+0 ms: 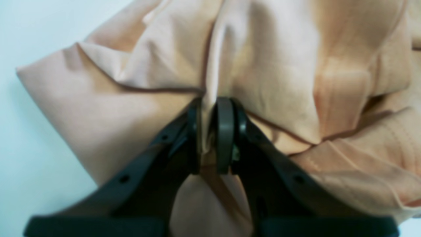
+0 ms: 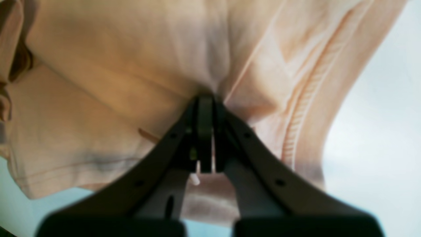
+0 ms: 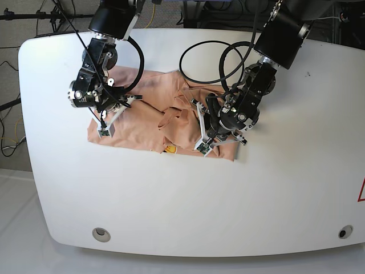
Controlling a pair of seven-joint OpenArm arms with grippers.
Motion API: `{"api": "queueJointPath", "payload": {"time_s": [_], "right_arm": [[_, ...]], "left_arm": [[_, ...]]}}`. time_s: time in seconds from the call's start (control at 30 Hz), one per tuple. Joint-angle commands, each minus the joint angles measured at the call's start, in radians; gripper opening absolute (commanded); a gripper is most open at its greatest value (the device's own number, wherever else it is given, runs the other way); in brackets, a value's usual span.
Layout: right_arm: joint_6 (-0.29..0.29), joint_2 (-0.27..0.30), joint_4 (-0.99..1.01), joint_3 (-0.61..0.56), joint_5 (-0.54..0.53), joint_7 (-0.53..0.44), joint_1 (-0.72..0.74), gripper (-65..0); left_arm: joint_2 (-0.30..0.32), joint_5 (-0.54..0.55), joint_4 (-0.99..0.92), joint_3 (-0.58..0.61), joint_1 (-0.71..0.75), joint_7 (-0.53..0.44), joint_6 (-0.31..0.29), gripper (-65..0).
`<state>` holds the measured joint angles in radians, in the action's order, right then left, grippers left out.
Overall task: Fold the T-shirt properly
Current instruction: 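Hold the pinched fold with the left gripper while the right gripper lifts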
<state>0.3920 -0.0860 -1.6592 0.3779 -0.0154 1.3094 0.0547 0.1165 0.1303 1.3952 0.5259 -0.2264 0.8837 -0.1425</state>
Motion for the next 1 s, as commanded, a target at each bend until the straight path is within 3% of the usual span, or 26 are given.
{"api": "queueJointPath", "payload": {"time_s": [0.0,0.4,0.97], "right_arm": [[0.0,-0.001,0.001,-0.003,0.007,0.023,0.007,-65.0],[0.0,-0.001,-0.02,-0.003,0.007,0.023,0.03,-65.0],[0.0,-0.051,-0.276,0.003,0.007,0.023,0.032,-65.0]], "left_arm": [[0.001,-0.008,0.017,-0.005,-0.012,0.004,0.002,-60.1],[0.002,-0.007,0.022,-0.005,-0.015,0.004,0.002,-60.1],[0.004,-0.01,0.014,-0.005,0.035,-0.068,0.005,-60.1]]}}
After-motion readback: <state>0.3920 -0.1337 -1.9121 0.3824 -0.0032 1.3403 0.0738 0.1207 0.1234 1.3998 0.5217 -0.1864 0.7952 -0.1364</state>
